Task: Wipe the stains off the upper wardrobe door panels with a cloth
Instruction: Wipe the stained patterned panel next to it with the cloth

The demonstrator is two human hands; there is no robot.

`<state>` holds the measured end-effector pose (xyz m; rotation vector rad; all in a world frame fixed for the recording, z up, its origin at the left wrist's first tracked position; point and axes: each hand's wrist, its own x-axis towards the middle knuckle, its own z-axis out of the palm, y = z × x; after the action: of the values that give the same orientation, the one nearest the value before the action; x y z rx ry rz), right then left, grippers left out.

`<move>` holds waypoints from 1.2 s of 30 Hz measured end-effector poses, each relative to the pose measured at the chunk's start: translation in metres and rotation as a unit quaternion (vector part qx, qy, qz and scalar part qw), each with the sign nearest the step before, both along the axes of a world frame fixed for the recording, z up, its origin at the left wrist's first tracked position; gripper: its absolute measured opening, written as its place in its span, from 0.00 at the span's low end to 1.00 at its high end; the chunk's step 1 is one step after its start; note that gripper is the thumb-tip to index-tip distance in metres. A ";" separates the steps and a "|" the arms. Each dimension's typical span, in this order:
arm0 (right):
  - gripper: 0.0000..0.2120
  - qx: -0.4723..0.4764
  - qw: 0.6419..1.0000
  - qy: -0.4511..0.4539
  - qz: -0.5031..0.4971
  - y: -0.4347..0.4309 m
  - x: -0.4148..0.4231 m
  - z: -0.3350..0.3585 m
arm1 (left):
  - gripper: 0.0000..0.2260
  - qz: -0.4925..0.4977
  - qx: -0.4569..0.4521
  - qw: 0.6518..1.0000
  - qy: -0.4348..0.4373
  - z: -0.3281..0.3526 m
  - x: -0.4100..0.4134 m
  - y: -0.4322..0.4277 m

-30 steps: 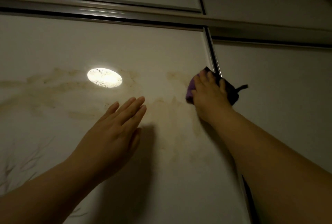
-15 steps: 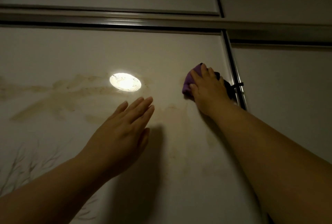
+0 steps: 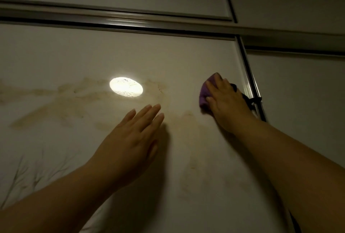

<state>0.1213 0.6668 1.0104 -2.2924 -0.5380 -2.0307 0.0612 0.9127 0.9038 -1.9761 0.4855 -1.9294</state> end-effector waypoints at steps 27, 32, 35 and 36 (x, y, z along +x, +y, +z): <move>0.26 -0.069 0.997 0.034 0.021 0.053 -0.012 -0.072 | 0.26 0.015 0.026 0.999 0.041 -0.033 0.016 0.078; 0.24 0.079 0.996 0.045 -0.012 0.032 -0.010 -0.040 | 0.27 0.028 0.039 0.998 0.048 -0.030 0.011 0.076; 0.24 0.106 0.994 0.038 -0.012 0.063 -0.011 -0.036 | 0.26 0.020 0.037 0.998 0.051 -0.031 0.010 0.076; 0.25 0.087 0.995 0.038 -0.008 0.073 -0.012 -0.044 | 0.26 0.018 0.038 0.998 0.051 -0.031 0.011 0.077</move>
<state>0.1093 0.7396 0.9661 -2.2680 -0.3252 -1.9037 0.0723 0.9892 0.8727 -2.0274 0.5379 -1.7678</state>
